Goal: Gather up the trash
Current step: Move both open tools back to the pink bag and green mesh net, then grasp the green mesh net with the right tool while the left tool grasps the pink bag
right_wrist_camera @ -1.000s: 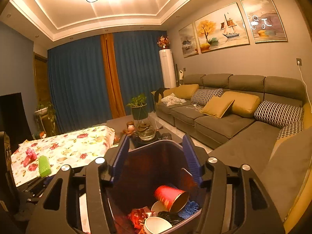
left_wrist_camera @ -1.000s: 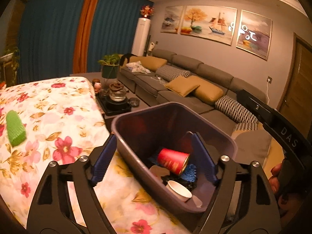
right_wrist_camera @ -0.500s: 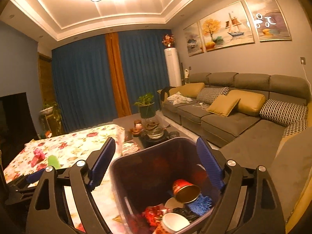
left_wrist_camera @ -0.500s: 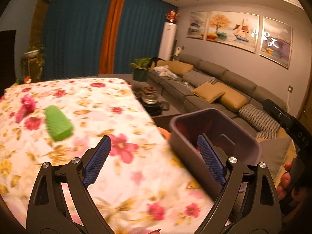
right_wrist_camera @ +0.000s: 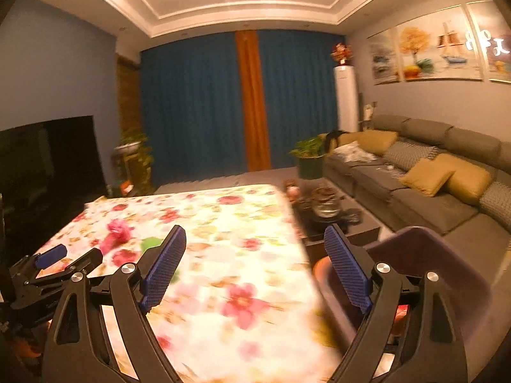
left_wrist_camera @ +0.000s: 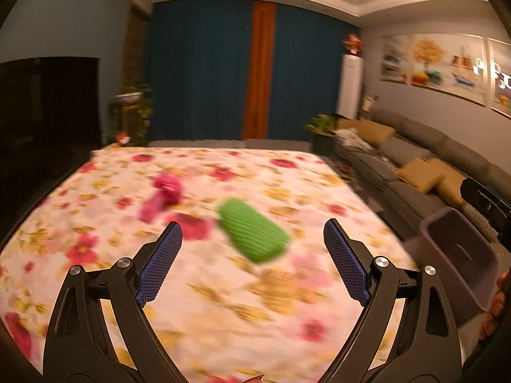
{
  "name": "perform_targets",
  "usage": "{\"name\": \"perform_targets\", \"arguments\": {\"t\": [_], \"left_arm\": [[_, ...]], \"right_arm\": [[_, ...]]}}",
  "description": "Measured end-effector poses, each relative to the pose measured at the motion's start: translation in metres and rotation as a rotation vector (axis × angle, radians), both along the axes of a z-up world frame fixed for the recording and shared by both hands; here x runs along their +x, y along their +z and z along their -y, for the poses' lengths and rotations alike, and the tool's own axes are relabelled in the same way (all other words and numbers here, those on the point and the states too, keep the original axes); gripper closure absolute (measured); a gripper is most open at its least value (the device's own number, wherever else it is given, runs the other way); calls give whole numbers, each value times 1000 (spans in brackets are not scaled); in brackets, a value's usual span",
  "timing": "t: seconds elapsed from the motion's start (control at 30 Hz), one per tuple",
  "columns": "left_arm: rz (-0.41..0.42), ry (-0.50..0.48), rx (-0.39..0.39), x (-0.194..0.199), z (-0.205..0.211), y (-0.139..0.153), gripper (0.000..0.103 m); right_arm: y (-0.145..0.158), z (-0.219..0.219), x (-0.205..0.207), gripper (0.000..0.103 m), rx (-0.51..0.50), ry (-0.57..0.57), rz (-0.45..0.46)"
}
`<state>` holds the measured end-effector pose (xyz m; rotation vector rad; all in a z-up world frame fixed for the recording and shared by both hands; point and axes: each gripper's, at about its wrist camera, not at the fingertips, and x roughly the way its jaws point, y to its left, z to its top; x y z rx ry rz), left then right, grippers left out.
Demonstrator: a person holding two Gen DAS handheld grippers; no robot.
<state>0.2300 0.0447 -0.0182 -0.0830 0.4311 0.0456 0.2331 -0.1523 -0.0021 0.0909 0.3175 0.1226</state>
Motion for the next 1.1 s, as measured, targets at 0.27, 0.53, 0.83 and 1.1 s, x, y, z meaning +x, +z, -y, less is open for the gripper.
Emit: {"name": "perform_targets", "arguments": {"t": [0.27,0.53,0.83,1.1], "left_arm": [[12,179,-16,31,-81,-2,15],[15,259,-61,75,-123,-2,15],[-21,277,-63,106,-139,-19,15],[-49,265,-63,116,-142,-35,15]], "right_arm": [[-20,-89,71,17,-16,72,-82],[-71,-152,129,17,-96,129,-231],[-98,-178,174,18,-133,186,-392],[-117,-191,190,27,-162,247,-524]]}}
